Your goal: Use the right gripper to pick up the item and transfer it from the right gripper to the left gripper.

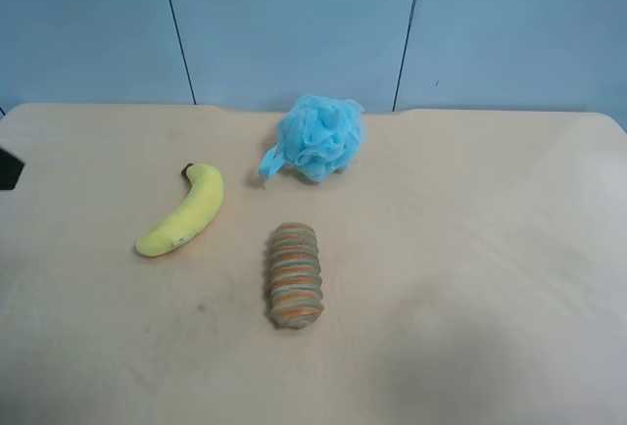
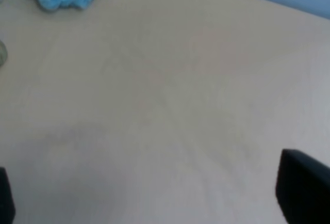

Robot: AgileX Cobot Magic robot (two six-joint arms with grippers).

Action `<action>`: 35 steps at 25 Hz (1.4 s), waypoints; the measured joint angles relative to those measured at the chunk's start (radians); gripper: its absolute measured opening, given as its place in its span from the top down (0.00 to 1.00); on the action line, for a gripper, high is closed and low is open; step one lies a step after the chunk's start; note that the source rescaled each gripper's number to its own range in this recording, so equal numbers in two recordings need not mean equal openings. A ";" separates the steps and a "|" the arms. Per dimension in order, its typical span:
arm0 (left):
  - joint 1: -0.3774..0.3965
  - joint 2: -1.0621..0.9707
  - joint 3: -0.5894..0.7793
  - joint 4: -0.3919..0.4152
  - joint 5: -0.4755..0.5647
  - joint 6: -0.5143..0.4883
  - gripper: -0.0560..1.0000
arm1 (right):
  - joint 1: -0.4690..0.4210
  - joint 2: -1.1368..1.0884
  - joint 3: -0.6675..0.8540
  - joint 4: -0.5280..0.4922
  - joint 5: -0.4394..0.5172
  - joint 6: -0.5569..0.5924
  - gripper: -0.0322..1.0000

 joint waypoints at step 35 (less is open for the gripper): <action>0.000 -0.792 0.362 0.027 0.007 0.041 0.00 | 0.000 0.000 0.000 0.000 0.000 0.000 0.00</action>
